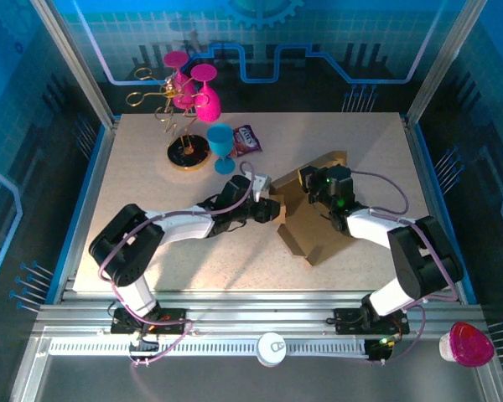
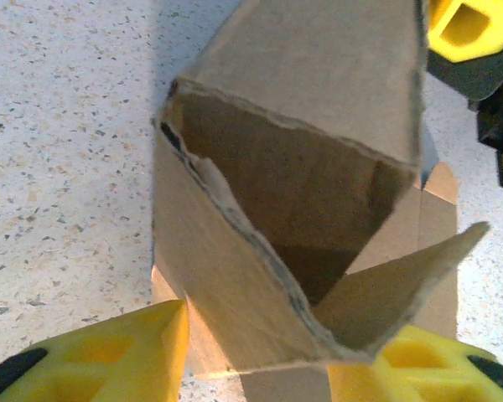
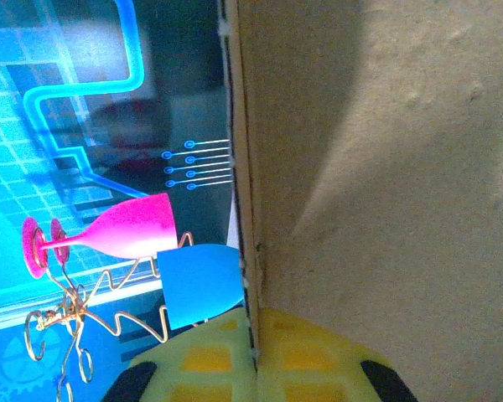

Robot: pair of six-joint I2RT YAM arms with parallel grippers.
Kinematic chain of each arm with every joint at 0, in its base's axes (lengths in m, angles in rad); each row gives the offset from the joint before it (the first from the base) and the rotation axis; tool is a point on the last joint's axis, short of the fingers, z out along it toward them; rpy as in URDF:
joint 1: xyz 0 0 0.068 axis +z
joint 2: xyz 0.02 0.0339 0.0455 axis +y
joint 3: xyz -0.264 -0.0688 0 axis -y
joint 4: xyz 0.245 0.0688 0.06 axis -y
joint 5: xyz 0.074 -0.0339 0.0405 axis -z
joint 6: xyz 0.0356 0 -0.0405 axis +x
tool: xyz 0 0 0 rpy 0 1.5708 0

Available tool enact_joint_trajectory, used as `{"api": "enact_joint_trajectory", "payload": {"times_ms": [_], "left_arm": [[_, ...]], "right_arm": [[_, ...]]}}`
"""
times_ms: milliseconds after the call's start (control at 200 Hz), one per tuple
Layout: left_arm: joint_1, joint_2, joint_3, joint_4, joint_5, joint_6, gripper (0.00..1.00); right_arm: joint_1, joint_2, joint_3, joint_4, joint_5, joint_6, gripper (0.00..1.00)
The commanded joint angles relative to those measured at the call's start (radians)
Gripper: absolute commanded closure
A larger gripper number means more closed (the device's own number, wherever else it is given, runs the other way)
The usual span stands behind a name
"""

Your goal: Fold the paper box

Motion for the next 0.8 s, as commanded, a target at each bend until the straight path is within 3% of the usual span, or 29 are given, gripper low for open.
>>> {"api": "enact_joint_trajectory", "payload": {"times_ms": [0,495,665,790], "left_arm": [[-0.022,0.024,0.041,0.030,-0.089,-0.018,0.49],[-0.073,0.075,0.123,-0.056,-0.301,-0.069,0.53],[-0.091,0.098,0.166,-0.109,-0.372,-0.079,0.49],[-0.093,0.119,0.197,-0.160,-0.417,-0.099,0.53]], "right_arm": [[-0.009,0.002,-0.023,0.021,-0.016,0.000,1.00],[-0.010,0.003,-0.050,0.061,-0.018,-0.003,1.00],[-0.006,0.005,-0.067,0.076,-0.013,0.009,1.00],[-0.005,0.003,-0.064,0.069,-0.009,0.009,1.00]]}}
